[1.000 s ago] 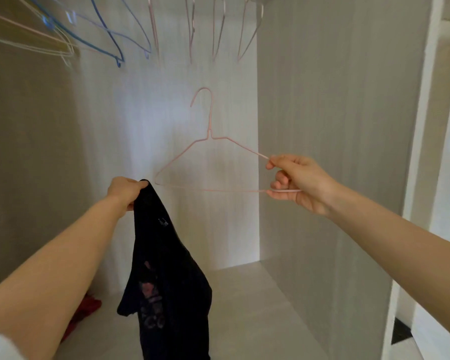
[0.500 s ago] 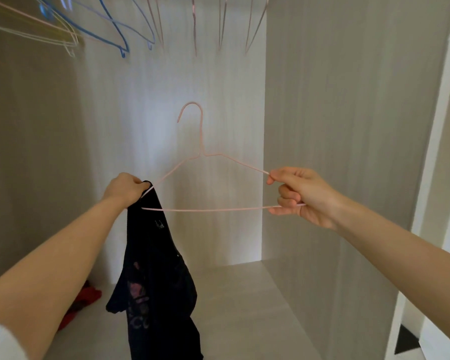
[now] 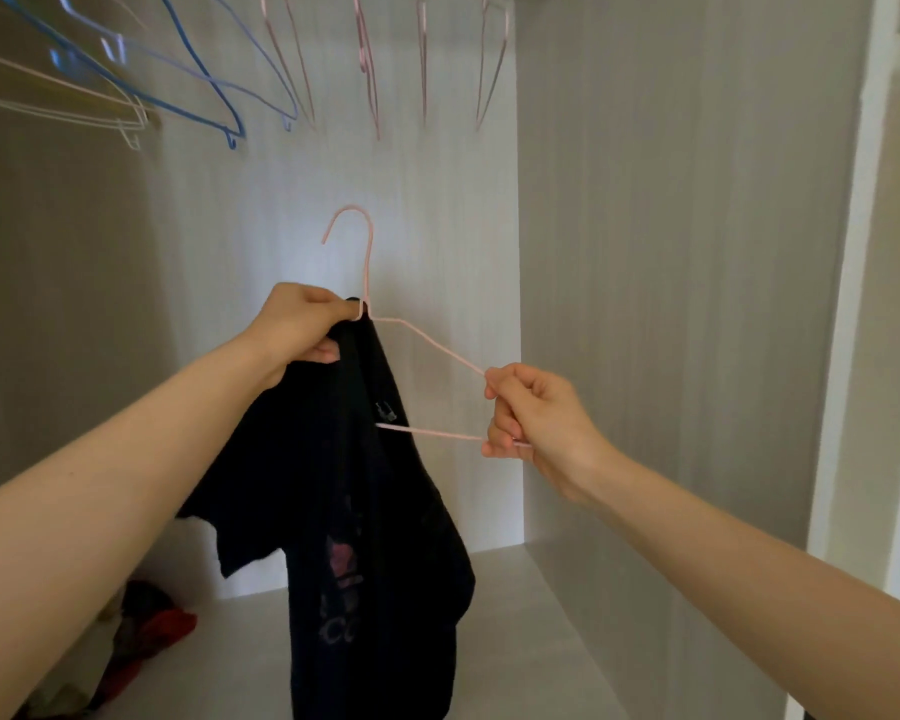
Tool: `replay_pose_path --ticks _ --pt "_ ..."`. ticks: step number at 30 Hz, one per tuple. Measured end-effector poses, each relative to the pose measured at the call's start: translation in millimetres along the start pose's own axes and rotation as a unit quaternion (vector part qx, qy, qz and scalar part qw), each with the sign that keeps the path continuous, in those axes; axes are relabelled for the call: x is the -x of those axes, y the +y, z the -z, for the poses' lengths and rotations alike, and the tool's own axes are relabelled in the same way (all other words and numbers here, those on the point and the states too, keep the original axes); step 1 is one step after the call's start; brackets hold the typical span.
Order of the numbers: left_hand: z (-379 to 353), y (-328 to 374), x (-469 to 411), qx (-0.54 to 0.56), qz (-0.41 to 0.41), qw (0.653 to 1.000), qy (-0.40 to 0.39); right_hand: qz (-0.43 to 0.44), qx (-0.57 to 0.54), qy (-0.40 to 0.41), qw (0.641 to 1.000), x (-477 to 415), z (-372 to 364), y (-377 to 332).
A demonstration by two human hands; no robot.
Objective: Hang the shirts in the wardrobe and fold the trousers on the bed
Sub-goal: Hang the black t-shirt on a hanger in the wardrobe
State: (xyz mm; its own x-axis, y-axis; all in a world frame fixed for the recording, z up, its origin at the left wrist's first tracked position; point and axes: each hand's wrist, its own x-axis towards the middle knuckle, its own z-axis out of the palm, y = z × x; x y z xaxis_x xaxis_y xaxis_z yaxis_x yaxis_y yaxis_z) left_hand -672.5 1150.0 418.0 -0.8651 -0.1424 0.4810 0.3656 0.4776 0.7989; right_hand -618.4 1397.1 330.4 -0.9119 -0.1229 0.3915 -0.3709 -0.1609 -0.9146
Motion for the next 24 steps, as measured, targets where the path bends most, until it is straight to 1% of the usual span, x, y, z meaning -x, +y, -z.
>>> replay_pose_path --ticks 3,6,7,9,10,11,12,14,15,17,19,21,23,24 --pt "1.9 19.8 -1.9 -0.065 -0.078 0.995 -0.019 0.018 -0.056 0.032 0.998 -0.9 0.9 -3.8" --pt "13.8 30.9 -0.2 -0.117 -0.129 0.983 -0.051 0.019 -0.095 0.046 0.994 -0.4 4.5 -12.7" --pt "18.0 31.1 -0.8 -0.151 -0.149 0.976 -0.049 0.02 -0.104 0.046 0.993 -0.1 5.6 -16.1" --pt "26.7 30.9 -1.2 -0.251 -0.201 0.947 -0.022 0.022 -0.118 0.041 0.992 0.7 7.4 -21.6" --pt "30.5 31.5 -0.2 -0.281 -0.219 0.934 -0.017 0.023 -0.122 0.037 0.992 0.9 7.6 -23.5" --pt "34.2 32.2 0.2 -0.283 -0.225 0.932 -0.02 0.023 -0.121 0.032 0.992 0.9 7.8 -24.7" --pt "37.1 33.6 1.4 -0.262 -0.226 0.938 -0.032 0.023 -0.118 0.027 0.992 0.2 8.0 -25.0" --pt "38.3 37.3 5.6 -0.194 -0.226 0.953 -0.056 0.034 -0.095 0.021 0.995 -3.4 9.1 -24.8" --pt "38.4 38.7 7.3 -0.179 -0.235 0.954 -0.055 0.051 -0.059 0.028 0.997 -6.8 10.8 -24.8" --pt "40.3 37.8 9.0 -0.181 -0.251 0.95 -0.04 0.096 0.074 0.06 0.991 -16.3 15.2 -24.6" --pt "44.7 32.9 6.9 -0.199 -0.24 0.95 -0.019 0.133 0.215 0.098 0.963 -24.9 18.4 -23.9" --pt "46.9 29.6 6.2 -0.233 -0.219 0.947 0.011 0.155 0.312 0.131 0.928 -30.3 18.8 -20.1" --pt "45.3 28.4 7.5 -0.256 -0.214 0.941 0.046 0.191 0.362 0.15 0.9 -29.9 13.3 -16.8" --pt "43.6 27.6 7.4 -0.26 -0.212 0.94 0.057 0.217 0.373 0.147 0.89 -28.5 7.5 -15.7"
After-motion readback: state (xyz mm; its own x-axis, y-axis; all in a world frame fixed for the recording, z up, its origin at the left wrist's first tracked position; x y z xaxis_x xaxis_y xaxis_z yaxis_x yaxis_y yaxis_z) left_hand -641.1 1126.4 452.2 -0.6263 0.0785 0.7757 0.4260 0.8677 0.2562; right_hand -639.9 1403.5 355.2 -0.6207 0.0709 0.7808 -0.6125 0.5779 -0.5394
